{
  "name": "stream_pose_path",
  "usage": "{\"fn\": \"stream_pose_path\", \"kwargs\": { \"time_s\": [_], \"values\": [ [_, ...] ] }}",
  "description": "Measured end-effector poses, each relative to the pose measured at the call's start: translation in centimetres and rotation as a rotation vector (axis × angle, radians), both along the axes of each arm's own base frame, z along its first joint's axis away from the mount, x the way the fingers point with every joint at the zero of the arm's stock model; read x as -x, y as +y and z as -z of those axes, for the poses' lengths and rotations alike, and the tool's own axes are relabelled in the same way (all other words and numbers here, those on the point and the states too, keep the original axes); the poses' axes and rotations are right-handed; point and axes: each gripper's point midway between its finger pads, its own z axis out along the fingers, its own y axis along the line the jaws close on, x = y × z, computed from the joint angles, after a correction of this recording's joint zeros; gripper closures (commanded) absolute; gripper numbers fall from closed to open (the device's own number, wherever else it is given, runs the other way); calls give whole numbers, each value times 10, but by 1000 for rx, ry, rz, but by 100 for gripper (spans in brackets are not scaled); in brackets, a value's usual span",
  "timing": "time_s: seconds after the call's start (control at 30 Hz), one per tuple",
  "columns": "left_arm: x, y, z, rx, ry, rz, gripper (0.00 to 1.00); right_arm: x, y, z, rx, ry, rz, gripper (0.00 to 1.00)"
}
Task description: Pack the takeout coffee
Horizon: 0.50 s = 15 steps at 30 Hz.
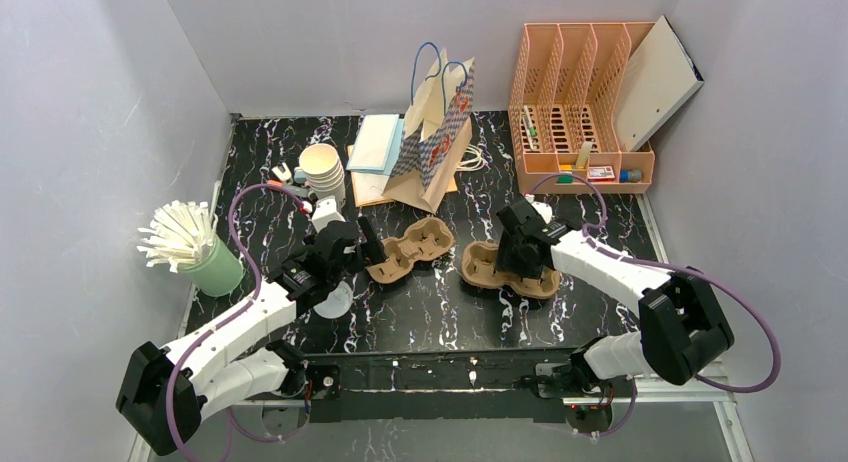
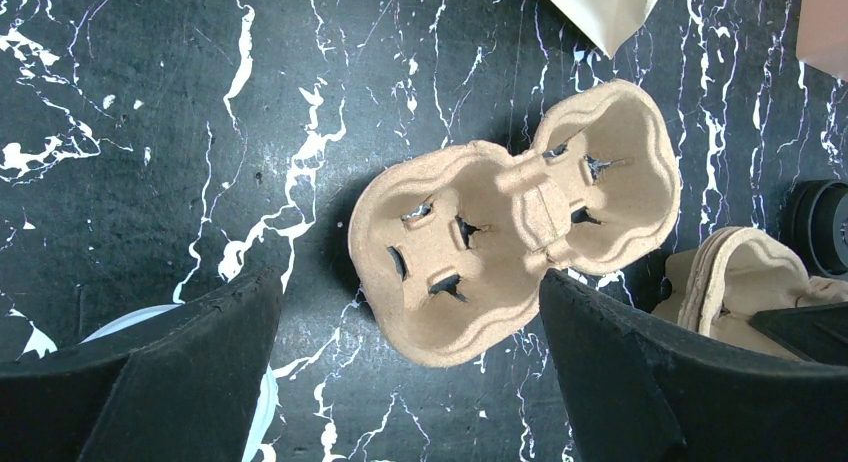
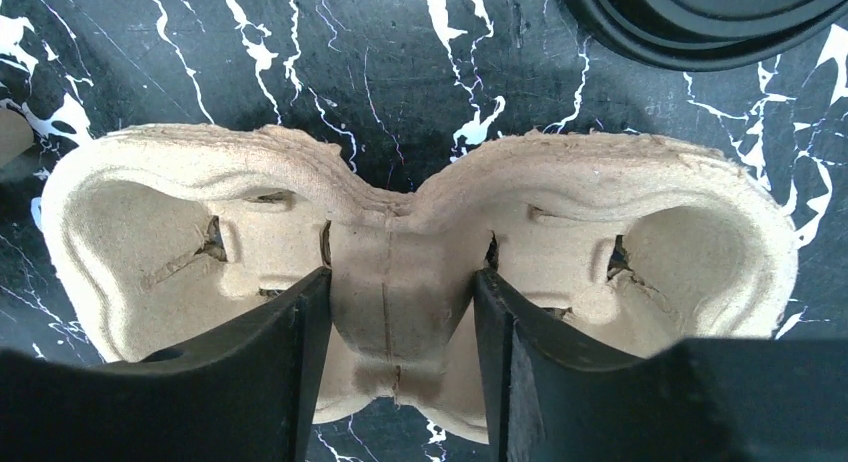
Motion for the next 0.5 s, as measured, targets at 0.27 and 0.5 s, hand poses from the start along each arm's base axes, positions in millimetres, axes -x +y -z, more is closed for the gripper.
{"fn": "stream_pose_path", "kwargs": {
  "time_s": [0.27, 0.5],
  "values": [
    [0, -1, -2, 4, -8, 5, 4, -5, -2, -26, -8, -55, 5, 54],
    [-1, -2, -5, 13, -19, 11, 4, -42, -32, -107, -15, -299, 142, 59]
  ]
}}
